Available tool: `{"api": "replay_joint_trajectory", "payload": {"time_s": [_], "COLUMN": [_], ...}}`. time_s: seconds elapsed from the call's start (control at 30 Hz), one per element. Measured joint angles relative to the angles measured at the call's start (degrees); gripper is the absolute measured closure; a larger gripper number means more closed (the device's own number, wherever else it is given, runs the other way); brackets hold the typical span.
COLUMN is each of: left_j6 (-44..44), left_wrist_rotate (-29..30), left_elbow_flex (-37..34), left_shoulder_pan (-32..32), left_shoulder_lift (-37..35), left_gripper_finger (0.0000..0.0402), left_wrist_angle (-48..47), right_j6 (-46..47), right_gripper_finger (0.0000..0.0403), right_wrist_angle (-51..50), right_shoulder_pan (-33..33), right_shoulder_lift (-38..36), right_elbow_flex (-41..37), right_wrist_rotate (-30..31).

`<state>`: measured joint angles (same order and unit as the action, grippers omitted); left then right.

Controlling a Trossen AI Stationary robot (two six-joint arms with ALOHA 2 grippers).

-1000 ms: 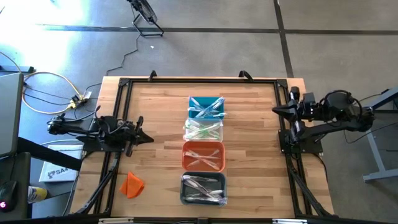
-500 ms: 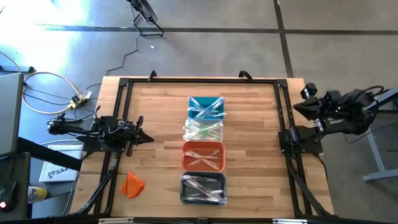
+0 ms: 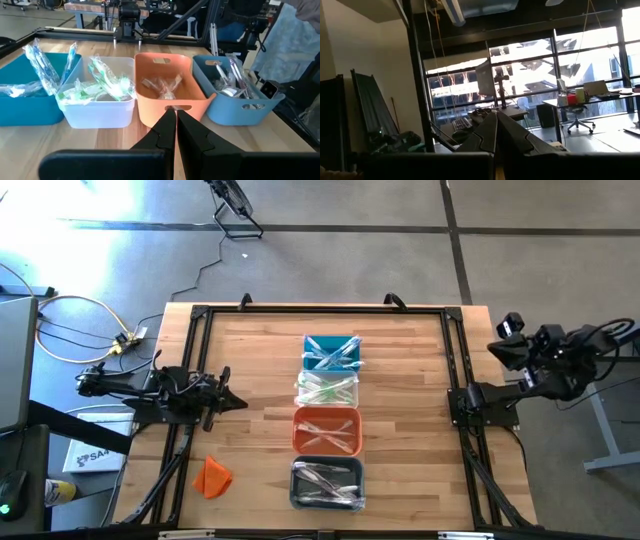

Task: Pick & Place Toothbrushes
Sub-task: Return to home position

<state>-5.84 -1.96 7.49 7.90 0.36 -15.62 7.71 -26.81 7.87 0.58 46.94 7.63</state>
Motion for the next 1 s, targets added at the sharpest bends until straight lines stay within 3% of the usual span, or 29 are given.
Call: {"api": "replay_joint_trajectory", "payload": {"time_s": [0.23, 0.6, 0.87, 1.0], "left_j6": [0.0, 0.6, 2.0, 2.2], "left_wrist_rotate": [0.0, 1.5, 1.6, 1.6], "left_elbow_flex": [0.0, 0.0, 0.0, 0.0], "left_shoulder_pan": [0.0, 0.0, 0.0, 0.0], "left_shoulder_lift": [0.0, 0.0, 0.0, 0.0], "left_gripper_finger": [0.0392, 0.0392, 0.0392, 0.0392], "left_wrist_angle": [0.0, -1.3, -2.5, -2.7], "right_j6": [1.4, -0.7, -3.1, -4.6], "right_gripper_finger": [0.0401, 0.0400, 0.0400, 0.0400], "right_wrist_angle": [1.4, 20.0, 30.5, 35.4], "right_shoulder_pan": [0.0, 0.0, 0.0, 0.0], "right_shoulder_lift": [0.0, -0.2, -0.2, -0.2], "right_elbow_flex": [-3.1, -24.4, -36.9, -41.3], "right_wrist_rotate": [-0.2, -0.3, -0.1, 2.7]}}
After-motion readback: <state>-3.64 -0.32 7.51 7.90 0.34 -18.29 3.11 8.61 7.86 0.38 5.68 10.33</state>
